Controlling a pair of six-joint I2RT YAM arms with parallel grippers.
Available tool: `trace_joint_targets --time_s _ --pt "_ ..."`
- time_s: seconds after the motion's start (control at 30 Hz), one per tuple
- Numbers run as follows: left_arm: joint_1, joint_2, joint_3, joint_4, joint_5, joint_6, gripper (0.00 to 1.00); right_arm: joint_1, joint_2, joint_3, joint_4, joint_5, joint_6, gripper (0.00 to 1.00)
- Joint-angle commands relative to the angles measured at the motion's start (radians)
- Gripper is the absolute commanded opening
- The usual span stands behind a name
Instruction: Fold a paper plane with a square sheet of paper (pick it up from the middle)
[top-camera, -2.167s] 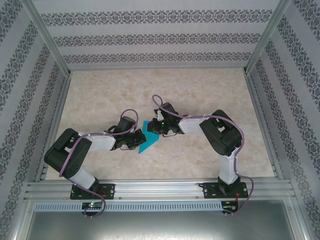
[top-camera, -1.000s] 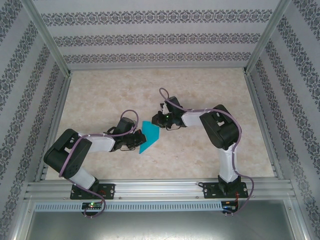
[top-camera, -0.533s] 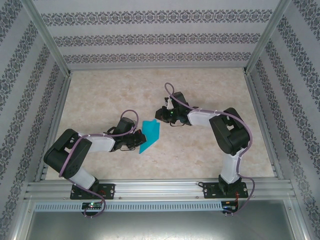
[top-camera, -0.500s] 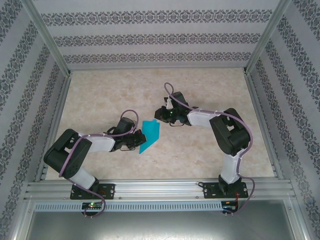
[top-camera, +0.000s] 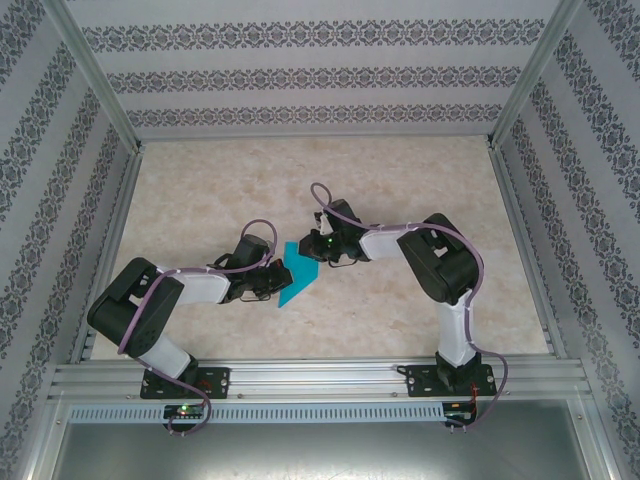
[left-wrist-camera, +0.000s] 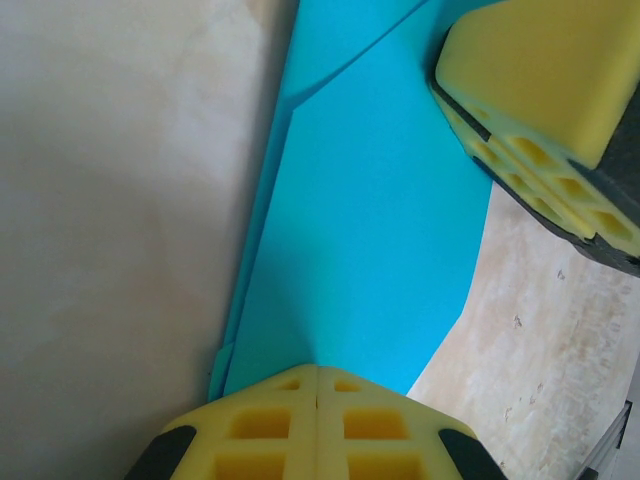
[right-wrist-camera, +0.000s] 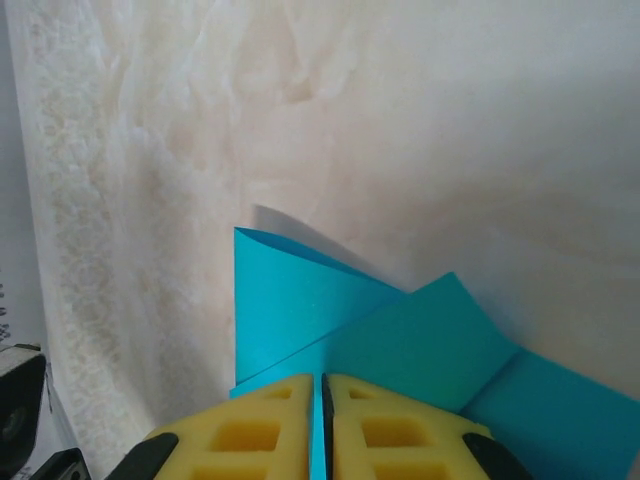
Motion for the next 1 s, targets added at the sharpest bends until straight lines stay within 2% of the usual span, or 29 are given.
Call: trace_joint_targets --time_s 0.0,0.23,0.47,0.63,0.9,0.97 --pt "-0.010 0.048 -0.060 -0.229 -0.054 0.029 0.00 -0.053 0.040 -0.024 -0.025 0.098 -0.005 0.13" --pt "-0.010 0.049 -0.064 -0.222 -0.052 0.028 0.00 -0.093 0.034 0.076 -0.167 0.170 -0.059 0.13" --pt "-0.010 0.051 -0.064 -0.206 -0.039 0.028 0.00 -0.132 0.019 0.089 -0.152 0.117 -0.076 0.13" --pt "-0.010 0.051 -0.062 -0.203 -0.032 0.029 0.01 -0.130 -0.096 0.033 -0.115 0.080 -0.081 0.16" --pt "-0.010 -0.010 -0.045 -0.169 0.006 0.024 0.05 -0.093 -0.278 -0.125 -0.111 0.089 -0.070 0.22" --pt "-0.010 -0.034 -0.021 -0.179 0.015 0.030 0.06 -0.074 -0.306 -0.171 -0.102 0.087 -0.055 0.27"
